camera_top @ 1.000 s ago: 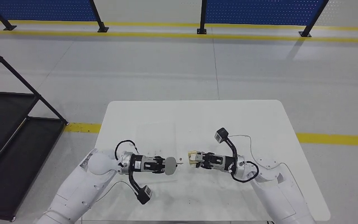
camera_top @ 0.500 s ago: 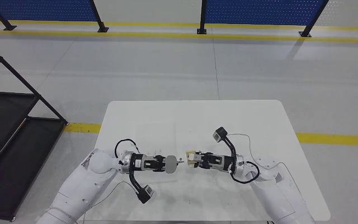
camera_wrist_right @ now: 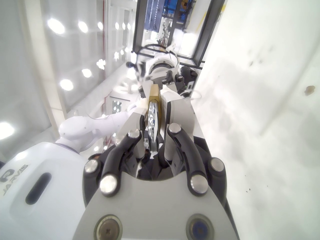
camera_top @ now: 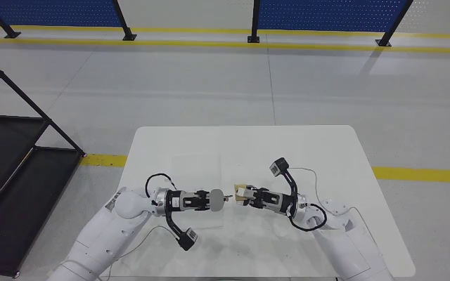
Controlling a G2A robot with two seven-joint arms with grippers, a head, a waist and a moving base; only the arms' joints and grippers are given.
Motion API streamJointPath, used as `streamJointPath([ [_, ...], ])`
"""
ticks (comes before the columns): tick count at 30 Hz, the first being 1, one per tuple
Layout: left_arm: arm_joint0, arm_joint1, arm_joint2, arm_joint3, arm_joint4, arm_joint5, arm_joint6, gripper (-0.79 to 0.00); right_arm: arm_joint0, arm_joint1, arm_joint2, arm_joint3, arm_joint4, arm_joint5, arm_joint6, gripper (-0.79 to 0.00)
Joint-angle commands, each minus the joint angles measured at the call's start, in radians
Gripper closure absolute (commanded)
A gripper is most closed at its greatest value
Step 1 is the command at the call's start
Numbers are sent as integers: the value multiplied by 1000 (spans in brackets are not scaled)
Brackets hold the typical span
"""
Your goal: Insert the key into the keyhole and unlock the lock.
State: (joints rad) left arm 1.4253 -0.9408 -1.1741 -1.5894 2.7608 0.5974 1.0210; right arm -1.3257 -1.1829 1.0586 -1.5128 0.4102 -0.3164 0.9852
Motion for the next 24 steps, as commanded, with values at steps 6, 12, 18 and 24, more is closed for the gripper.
streamJointPath([
  [6, 2, 0, 4, -3, 13, 12, -26, 0, 1, 0, -2, 5, -3, 0, -19, 0],
  [12, 6, 1, 2, -7, 23, 16, -43, 0, 2, 1, -4, 6, -5, 1, -21, 0],
  [18, 6, 2, -1, -16, 37, 7, -58, 0, 2, 1, -4, 6, -5, 1, -21, 0],
  [24, 6, 3, -1, -32, 51, -6, -69, 0, 2, 1, -4, 6, -5, 1, -21, 0],
])
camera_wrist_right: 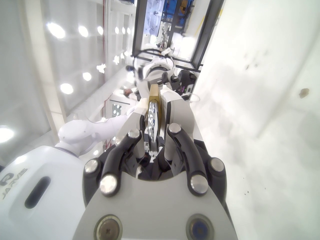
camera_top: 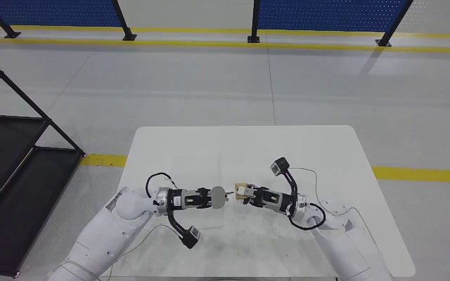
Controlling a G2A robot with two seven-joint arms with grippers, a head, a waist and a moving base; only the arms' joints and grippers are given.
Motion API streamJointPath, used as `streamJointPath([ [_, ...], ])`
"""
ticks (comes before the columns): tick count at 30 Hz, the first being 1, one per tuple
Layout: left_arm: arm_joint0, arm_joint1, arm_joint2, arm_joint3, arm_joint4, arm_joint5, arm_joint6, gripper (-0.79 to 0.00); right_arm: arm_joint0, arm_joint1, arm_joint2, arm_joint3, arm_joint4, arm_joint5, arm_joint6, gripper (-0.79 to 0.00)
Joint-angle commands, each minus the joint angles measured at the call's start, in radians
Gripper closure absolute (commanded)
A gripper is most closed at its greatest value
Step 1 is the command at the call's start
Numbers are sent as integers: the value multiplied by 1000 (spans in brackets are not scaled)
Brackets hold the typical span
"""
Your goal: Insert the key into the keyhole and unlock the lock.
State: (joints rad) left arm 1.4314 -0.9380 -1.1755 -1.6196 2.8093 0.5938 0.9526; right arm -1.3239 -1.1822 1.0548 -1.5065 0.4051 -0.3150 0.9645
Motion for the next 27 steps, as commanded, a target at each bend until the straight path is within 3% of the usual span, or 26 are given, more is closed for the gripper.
streamJointPath([
  [1, -1, 0, 0, -4, 4, -5, -2, 0, 0, 0, 0, 0, 0, 0, 0, 0],
  [27, -11, 4, 8, -2, 17, -36, -5, 0, 0, 0, 0, 0, 0, 0, 0, 0],
])
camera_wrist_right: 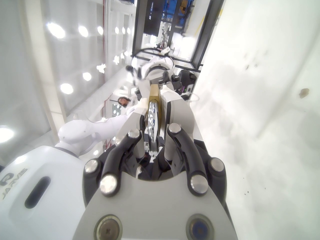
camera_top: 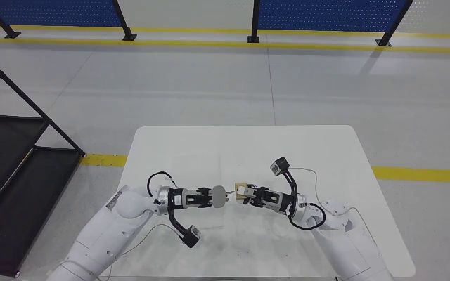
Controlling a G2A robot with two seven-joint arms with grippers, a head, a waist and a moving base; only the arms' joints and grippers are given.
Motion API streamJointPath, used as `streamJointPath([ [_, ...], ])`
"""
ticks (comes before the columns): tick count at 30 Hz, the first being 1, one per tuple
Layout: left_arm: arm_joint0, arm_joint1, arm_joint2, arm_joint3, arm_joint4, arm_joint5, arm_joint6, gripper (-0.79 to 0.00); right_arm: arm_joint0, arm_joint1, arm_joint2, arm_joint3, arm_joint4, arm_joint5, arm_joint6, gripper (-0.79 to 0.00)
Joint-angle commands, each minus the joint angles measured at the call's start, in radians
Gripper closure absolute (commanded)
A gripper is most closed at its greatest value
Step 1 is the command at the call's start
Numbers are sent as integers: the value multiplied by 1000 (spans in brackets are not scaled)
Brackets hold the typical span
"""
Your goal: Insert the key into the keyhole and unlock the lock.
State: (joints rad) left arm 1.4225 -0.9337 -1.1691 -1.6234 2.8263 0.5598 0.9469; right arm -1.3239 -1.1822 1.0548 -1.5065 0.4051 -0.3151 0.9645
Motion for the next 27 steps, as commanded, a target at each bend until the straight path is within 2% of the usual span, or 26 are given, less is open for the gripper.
streamJointPath([
  [1, -4, 0, 4, 2, -2, -2, 1, 0, 0, 0, 0, 0, 0, 0, 0, 0],
  [27, -22, 0, 23, 4, -4, -12, 7, 0, 0, 0, 0, 0, 0, 0, 0, 0],
])
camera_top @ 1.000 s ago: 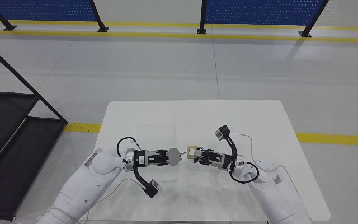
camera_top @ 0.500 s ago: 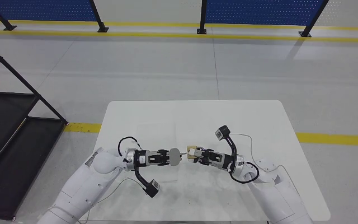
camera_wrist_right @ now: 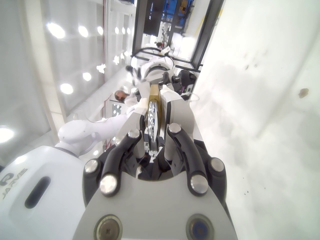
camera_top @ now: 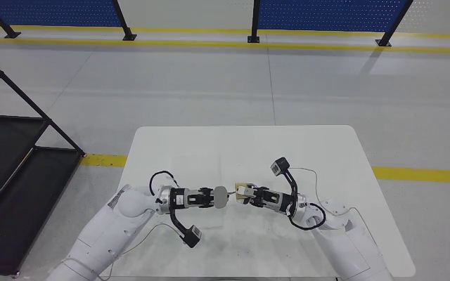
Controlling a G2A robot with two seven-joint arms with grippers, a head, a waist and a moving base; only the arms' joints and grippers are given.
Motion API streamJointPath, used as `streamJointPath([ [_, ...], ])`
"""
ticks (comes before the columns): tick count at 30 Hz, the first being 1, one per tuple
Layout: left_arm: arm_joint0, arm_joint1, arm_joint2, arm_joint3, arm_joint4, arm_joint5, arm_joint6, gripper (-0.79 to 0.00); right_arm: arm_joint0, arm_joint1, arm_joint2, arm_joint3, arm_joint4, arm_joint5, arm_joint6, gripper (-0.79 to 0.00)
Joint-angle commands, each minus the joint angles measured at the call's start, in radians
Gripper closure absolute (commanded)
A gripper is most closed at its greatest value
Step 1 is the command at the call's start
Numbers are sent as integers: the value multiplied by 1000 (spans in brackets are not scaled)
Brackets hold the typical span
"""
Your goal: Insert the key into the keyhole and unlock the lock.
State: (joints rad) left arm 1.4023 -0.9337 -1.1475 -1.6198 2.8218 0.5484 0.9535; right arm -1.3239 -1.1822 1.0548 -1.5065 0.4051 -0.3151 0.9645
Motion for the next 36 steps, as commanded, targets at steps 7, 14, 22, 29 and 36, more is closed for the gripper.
streamJointPath([
  [7, -7, 0, 6, 3, -2, -5, 6, 0, 0, 0, 0, 0, 0, 0, 0, 0],
  [14, -13, 1, 10, 4, -21, -17, 29, 0, 0, 0, 0, 0, 0, 0, 0, 0],
  [22, -25, 2, 15, 10, -44, -50, 48, 0, 0, 0, 0, 0, 0, 0, 0, 0],
  [29, -35, 2, 22, 16, -59, -68, 55, 0, 0, 0, 0, 0, 0, 0, 0, 0],
  [36, -45, -1, 33, 22, -63, -75, 48, 0, 0, 0, 0, 0, 0, 0, 0, 0],
])
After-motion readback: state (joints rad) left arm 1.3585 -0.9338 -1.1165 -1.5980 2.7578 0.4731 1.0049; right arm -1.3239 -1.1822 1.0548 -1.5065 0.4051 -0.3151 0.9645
